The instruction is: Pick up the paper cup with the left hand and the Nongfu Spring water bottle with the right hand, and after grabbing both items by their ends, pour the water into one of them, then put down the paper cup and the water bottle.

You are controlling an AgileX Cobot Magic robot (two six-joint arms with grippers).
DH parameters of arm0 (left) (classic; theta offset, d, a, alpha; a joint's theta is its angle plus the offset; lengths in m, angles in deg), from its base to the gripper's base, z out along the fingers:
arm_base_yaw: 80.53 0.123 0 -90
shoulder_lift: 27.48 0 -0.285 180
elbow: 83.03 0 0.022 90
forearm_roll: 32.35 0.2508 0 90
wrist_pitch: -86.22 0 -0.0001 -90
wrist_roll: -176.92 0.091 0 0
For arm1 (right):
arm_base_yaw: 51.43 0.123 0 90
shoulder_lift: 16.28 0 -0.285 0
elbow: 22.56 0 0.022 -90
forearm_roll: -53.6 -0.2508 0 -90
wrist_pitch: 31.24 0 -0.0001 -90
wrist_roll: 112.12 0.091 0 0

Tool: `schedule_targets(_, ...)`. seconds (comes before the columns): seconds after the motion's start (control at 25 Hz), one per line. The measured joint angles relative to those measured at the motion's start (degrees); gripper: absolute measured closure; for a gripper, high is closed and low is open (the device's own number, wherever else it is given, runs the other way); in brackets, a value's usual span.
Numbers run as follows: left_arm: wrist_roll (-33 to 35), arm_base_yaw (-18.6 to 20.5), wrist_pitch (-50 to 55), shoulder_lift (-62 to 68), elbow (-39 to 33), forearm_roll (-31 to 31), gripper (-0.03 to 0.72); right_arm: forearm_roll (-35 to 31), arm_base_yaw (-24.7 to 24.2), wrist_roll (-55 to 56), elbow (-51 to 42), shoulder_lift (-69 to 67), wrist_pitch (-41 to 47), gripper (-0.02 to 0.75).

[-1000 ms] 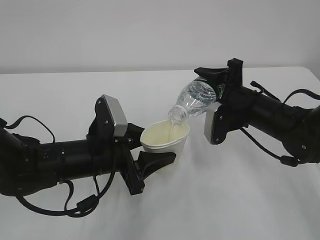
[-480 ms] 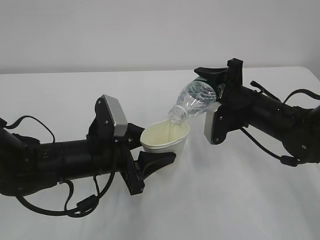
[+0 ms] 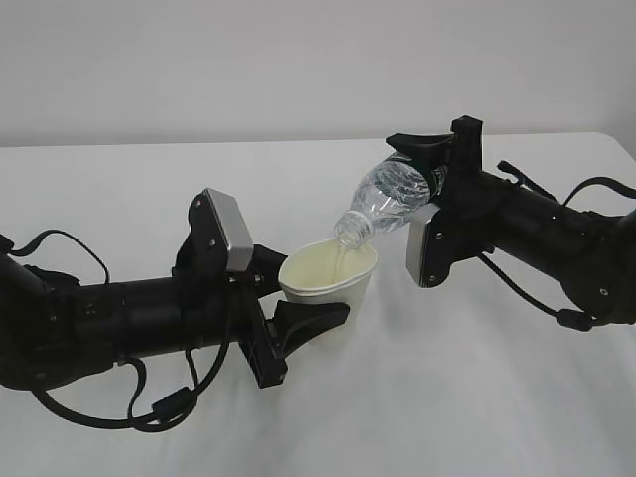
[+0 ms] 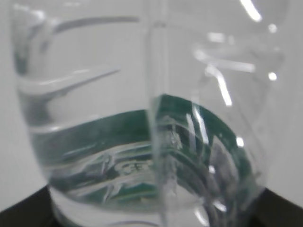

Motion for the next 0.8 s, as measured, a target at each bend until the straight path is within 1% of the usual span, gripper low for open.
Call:
schedule_targets(0.44,0.00,0.00,0.09,0.00,0.00,0.00,0.274,0.00,0.00,0.00,0.00,0.00,0.00,0.262)
schedule_targets(0.8,0.00,0.00,0.09,0.00,0.00,0.04,0.274,0.00,0.00,-0.04,0.00,0.00,0.00,0.279)
